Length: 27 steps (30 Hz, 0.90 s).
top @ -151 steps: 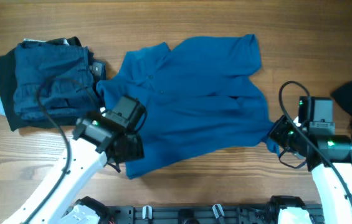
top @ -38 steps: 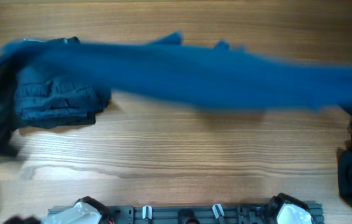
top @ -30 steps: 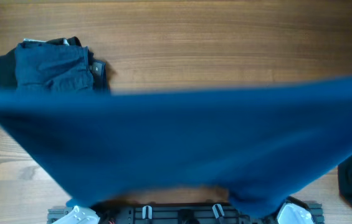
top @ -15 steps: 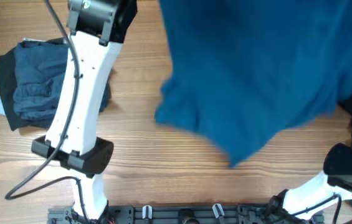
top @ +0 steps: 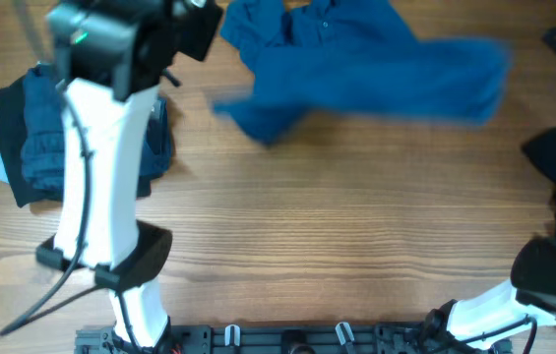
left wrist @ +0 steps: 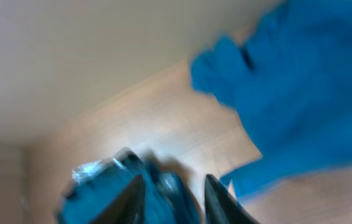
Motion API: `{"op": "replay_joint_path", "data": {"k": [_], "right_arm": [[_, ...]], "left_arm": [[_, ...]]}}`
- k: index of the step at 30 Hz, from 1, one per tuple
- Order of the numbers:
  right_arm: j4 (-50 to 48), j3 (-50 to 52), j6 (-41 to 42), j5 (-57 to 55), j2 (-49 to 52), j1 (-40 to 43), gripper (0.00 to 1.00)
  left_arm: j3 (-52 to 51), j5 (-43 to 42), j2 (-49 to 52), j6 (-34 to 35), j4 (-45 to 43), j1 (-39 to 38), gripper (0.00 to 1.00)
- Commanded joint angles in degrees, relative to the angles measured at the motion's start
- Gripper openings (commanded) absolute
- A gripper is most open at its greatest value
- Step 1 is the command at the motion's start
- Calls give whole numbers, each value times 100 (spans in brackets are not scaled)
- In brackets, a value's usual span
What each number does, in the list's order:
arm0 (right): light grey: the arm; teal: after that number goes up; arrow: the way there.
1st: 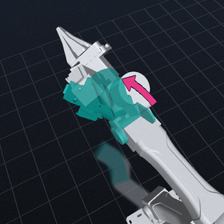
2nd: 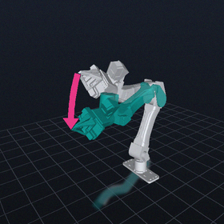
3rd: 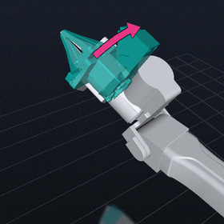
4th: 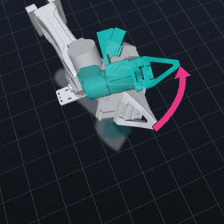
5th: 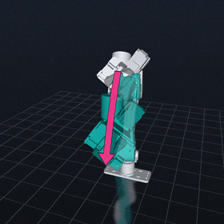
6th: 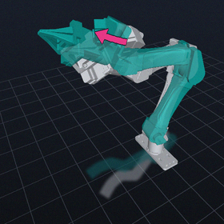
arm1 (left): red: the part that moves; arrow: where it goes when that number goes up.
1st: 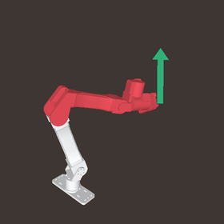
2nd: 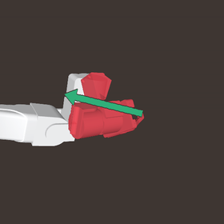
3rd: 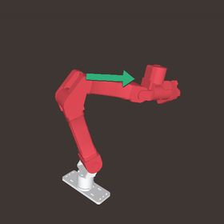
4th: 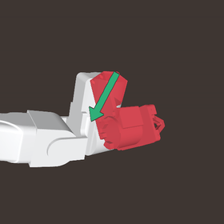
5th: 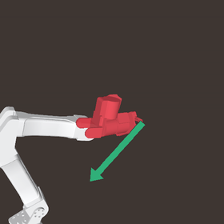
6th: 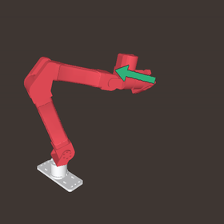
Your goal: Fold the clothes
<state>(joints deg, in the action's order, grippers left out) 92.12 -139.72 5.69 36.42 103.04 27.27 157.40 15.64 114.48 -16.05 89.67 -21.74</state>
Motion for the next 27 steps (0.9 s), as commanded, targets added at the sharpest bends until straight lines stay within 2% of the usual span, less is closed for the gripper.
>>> {"op": "replay_joint_path", "data": {"k": [1,3,6,7,10,15,20,23,24,26,27], "right_arm": [[4,984,-463,-929,-267,-756,28],[4,1266,-398,-1408,-378,-1056,32],[4,1484,-197,-1893,-549,-1270,42],[2,1493,-118,-1891,-599,-1270,47],[2,1495,31,-1906,-623,-1270,56],[7,1497,-70,-1899,-855,-1270,60],[2,1716,127,-2531,-2605,-1270,66],[-210,3187,501,-2918,-3971,-1270,66],[-400,3805,658,-3005,-4312,-1270,69],[-1379,5713,1049,-2887,-5036,-1270,75],[-1797,6282,1134,-2774,-5143,-1270,77]], "left_arm": [[-516,-315,-221,990,684,79,47],[-1040,-450,-461,1040,684,188,39],[-1803,-1003,-935,1080,682,341,63],[-1971,-1178,-1058,1082,682,374,75],[-2361,-1849,-1290,1082,682,470,86],[-2697,-2116,-1353,1272,686,476,81],[-2743,-2009,-2343,1340,686,476,84],[-3279,-1910,-2754,1364,680,476,86],[-3528,-1882,-2798,1405,643,479,93],[-4538,-2026,-2787,1781,28,476,95],[-4970,-2179,-2752,1862,-372,476,98]]}}
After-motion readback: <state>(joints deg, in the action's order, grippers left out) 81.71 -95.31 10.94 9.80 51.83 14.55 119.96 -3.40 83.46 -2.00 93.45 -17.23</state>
